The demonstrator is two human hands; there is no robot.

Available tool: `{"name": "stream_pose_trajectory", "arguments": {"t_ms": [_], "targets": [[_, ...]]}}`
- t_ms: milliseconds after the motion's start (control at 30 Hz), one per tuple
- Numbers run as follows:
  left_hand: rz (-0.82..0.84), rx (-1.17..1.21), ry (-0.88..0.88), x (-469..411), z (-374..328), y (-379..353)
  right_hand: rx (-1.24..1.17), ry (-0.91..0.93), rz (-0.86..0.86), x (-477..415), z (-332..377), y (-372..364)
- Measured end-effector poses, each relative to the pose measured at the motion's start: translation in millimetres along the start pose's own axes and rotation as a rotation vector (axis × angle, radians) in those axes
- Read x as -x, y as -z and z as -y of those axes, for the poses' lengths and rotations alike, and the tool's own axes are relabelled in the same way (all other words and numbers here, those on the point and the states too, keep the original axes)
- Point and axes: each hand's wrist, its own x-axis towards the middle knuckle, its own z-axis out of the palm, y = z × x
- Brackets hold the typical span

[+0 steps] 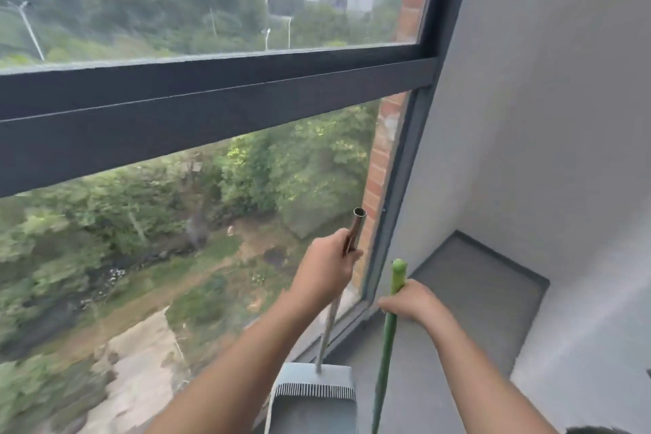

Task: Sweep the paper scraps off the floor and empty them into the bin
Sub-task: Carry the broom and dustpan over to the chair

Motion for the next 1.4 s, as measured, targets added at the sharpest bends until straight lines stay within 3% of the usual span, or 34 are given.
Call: {"name": "stream_pose_trajectory", "arguments": {"t_ms": [333,500,867,1267,1400], "targets": [[0.221,-0.041,-0.208,-215.9,-103.3,-187.1,-0.072,-0.209,-0.056,-198.5,-122.0,139.6],[0.284,-0.016,-0.186,-327.9,-164.9,-287.7,-0.068,-0.293,-0.02,-297.7,-192.1,230.9],[0.426,0.066,-0.257,-575.2,-261.5,-521.4,-0.255,-0.494,-0.181,-518.5,-331.2,398.3],[0.533,0.064,-0.239,-829.7,-357.3,-745.0,-0.423,-0.6,-0.231,-746.7,-469.7,534.2],[0.539,0.017,-0.205,-894.2,-362.7,-822.2,-0.395,-0.59,-0.143,-833.4,-518.0,549.7]]}}
